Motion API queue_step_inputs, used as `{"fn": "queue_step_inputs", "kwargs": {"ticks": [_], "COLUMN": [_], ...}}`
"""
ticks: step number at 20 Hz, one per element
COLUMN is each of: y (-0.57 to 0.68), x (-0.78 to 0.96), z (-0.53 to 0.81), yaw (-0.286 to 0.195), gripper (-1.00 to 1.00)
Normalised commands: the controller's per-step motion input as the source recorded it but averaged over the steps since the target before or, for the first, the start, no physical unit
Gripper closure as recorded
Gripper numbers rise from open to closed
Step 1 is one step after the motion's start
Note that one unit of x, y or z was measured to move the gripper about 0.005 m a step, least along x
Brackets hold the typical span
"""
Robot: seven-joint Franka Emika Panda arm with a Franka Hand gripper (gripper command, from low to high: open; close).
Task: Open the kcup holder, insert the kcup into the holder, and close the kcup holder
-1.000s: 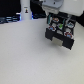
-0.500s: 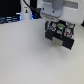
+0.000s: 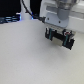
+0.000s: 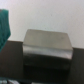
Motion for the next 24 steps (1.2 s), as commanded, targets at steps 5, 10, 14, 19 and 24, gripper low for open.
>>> {"fn": "queue_step_inputs", "kwargs": {"ticks": [5, 10, 14, 19, 24], "y": [0.25, 0.35, 0.52, 0.64, 0.63], "x": [0.03, -0.25, -0.32, -0.36, -0.46], "z": [-0.20, -0.07, -0.02, 0.01, 0.04], "yaw": [0.225, 0.175, 0.110, 0.072, 0.070], "gripper": [-1.00, -1.00, -1.00, -1.00, -1.00]}}
